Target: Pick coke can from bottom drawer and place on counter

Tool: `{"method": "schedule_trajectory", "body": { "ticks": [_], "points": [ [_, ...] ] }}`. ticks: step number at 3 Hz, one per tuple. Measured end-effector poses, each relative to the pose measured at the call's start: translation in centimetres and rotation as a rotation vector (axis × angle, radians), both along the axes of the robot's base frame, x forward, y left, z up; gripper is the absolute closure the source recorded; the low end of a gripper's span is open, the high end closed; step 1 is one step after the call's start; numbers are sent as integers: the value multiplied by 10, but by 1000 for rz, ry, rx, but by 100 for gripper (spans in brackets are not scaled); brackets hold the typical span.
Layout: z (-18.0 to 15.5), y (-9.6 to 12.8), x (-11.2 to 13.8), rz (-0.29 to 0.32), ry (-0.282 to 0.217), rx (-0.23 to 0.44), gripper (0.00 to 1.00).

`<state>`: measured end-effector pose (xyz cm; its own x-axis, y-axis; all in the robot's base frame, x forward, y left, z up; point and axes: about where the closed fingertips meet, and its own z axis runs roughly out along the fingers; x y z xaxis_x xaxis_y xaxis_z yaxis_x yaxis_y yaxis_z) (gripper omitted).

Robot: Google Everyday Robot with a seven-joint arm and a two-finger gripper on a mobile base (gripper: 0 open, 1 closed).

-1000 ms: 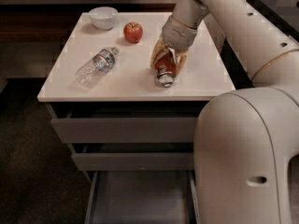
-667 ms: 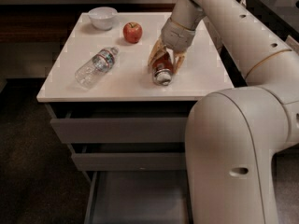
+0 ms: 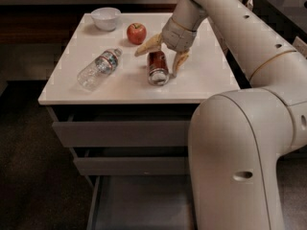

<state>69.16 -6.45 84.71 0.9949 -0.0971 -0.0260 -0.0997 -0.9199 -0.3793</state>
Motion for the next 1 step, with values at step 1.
{"method": "schedule_trajectory", "body": {
  "ticks": [1],
  "points": [
    [1,0,0,0,0,0,0]
  ]
}}
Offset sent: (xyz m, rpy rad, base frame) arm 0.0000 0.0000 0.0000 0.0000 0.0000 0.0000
